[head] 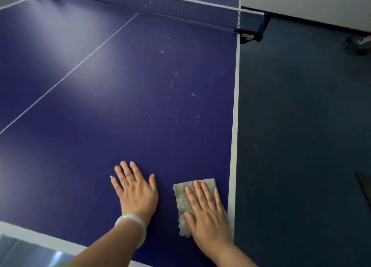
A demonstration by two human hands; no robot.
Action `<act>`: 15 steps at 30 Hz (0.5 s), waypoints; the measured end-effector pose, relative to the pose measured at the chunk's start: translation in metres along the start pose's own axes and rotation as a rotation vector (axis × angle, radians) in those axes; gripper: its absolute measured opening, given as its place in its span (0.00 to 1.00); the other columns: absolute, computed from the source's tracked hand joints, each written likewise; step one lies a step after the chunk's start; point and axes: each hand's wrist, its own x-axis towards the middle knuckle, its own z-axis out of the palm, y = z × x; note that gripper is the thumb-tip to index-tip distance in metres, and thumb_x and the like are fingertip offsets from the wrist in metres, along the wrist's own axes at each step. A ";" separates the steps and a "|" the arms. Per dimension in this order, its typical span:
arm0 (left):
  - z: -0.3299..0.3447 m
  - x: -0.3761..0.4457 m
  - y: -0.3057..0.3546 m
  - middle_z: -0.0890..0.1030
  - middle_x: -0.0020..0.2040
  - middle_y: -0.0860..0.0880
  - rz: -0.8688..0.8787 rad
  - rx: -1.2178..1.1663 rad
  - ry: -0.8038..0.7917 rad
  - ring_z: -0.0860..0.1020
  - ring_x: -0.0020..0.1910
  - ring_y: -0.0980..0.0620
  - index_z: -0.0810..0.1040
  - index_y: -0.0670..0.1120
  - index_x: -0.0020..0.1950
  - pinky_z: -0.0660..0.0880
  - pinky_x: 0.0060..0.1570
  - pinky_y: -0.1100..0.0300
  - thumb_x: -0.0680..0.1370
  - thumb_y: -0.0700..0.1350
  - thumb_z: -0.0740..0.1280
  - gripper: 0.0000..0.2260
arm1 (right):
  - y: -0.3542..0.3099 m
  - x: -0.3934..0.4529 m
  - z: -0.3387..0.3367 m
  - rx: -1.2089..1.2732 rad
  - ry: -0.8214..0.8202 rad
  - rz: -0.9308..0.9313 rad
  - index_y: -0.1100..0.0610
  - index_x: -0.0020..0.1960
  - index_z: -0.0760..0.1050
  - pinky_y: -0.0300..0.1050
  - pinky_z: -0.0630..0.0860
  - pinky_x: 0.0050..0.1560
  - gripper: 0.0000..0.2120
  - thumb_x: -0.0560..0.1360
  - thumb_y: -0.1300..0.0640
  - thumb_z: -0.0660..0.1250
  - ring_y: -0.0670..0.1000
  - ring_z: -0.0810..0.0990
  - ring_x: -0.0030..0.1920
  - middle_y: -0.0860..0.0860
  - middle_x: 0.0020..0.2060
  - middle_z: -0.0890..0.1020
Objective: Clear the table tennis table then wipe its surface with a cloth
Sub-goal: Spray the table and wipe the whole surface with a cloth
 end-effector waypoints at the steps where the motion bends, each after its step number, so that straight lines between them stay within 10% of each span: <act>1: -0.001 0.000 0.001 0.44 0.79 0.39 0.001 0.010 -0.004 0.39 0.78 0.40 0.45 0.39 0.79 0.37 0.75 0.42 0.81 0.60 0.45 0.34 | -0.001 0.000 0.001 0.004 0.003 -0.001 0.50 0.79 0.53 0.56 0.53 0.72 0.32 0.79 0.44 0.55 0.51 0.53 0.78 0.50 0.79 0.54; 15: 0.014 0.005 -0.002 0.51 0.79 0.40 -0.016 0.074 0.043 0.45 0.79 0.42 0.54 0.40 0.78 0.44 0.76 0.42 0.79 0.61 0.44 0.35 | 0.036 0.023 -0.003 -0.012 -0.032 -0.218 0.52 0.78 0.57 0.58 0.55 0.72 0.31 0.77 0.44 0.55 0.54 0.56 0.77 0.52 0.78 0.57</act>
